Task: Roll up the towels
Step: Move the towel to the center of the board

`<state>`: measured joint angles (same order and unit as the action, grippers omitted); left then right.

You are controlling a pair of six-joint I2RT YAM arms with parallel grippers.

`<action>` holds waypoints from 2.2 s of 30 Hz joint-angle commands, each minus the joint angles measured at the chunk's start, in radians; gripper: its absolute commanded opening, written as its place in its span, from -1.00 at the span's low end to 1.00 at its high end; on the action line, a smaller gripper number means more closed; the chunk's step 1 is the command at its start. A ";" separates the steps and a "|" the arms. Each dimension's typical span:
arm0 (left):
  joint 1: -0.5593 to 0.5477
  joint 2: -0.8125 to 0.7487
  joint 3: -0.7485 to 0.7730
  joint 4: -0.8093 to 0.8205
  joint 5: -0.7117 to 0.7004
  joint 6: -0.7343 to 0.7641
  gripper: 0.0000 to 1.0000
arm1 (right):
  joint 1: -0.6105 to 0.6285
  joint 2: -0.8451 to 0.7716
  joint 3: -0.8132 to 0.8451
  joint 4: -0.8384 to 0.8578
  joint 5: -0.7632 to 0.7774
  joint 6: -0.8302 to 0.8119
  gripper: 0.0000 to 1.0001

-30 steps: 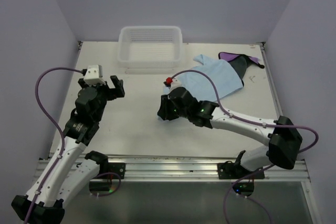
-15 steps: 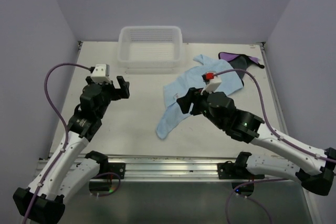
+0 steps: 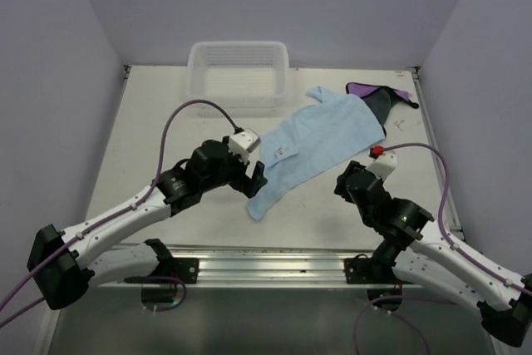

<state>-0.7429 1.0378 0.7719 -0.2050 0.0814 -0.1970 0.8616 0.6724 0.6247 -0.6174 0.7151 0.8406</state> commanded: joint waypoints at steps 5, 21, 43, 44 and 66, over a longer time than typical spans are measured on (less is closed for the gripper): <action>-0.281 0.200 0.072 -0.128 -0.232 0.096 0.82 | -0.102 0.027 -0.037 0.030 -0.031 0.051 0.10; -0.340 0.407 0.115 -0.209 -0.290 0.065 0.40 | -0.228 0.015 -0.111 0.120 -0.138 0.002 0.12; -0.428 0.481 0.046 -0.137 -0.387 -0.102 -0.05 | -0.361 0.050 -0.169 0.200 -0.261 -0.064 0.15; -0.428 0.484 0.046 -0.132 -0.384 -0.102 -0.08 | -0.363 0.050 -0.175 0.209 -0.270 -0.067 0.15; -0.424 0.303 0.148 -0.220 -0.725 -0.228 -1.00 | -0.401 0.046 -0.154 0.196 -0.310 -0.075 0.20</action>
<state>-1.1664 1.4445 0.8272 -0.3759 -0.4221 -0.3603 0.4641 0.7261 0.4488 -0.4339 0.4145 0.7769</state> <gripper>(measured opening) 0.016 0.595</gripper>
